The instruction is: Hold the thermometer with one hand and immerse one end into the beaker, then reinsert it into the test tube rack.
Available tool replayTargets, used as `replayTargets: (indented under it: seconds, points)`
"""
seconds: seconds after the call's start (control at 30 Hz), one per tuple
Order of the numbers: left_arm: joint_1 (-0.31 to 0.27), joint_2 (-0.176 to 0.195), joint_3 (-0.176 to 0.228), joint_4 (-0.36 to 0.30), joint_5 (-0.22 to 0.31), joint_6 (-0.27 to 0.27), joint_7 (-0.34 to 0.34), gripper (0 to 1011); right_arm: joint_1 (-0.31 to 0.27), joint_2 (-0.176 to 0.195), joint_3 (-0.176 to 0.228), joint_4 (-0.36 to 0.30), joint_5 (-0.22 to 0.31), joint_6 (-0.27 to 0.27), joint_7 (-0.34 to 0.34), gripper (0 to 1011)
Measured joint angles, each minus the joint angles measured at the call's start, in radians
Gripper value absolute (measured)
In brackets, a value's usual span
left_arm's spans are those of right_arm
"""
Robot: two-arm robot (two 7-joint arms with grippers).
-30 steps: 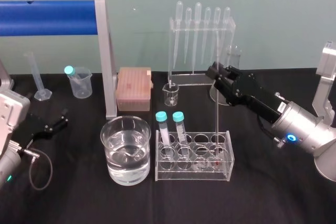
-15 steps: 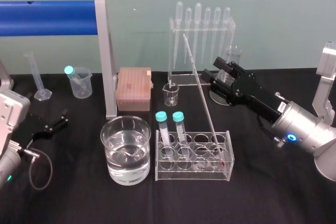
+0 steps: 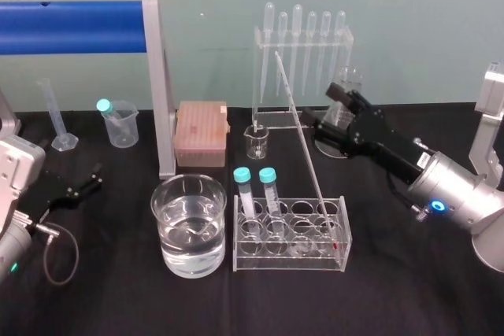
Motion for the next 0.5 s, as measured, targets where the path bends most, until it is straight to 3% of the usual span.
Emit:
replayTargets:
  seconds: [0.03, 0.23, 0.27, 0.37, 0.5]
  points:
    - [0.000, 0.000, 0.000, 0.000, 0.000, 0.000, 0.000, 1008, 0.000, 0.000, 0.000, 0.000, 0.000, 0.000, 0.000, 1003]
    - [0.000, 0.000, 0.000, 0.000, 0.000, 0.000, 0.000, 1008, -0.097, 0.021, 0.066, -0.130, -0.099, 0.037, -0.293, 1002]
    - [0.000, 0.000, 0.000, 0.000, 0.000, 0.000, 0.000, 1008, -0.121, 0.029, 0.080, -0.166, -0.131, 0.064, -0.370, 1003]
    - [0.000, 0.000, 0.000, 0.000, 0.000, 0.000, 0.000, 1008, -0.153, 0.043, 0.096, -0.217, -0.185, 0.137, -0.489, 1003]
    - [0.000, 0.000, 0.000, 0.000, 0.000, 0.000, 0.000, 1008, -0.177, 0.055, 0.100, -0.251, -0.222, 0.247, -0.579, 1003]
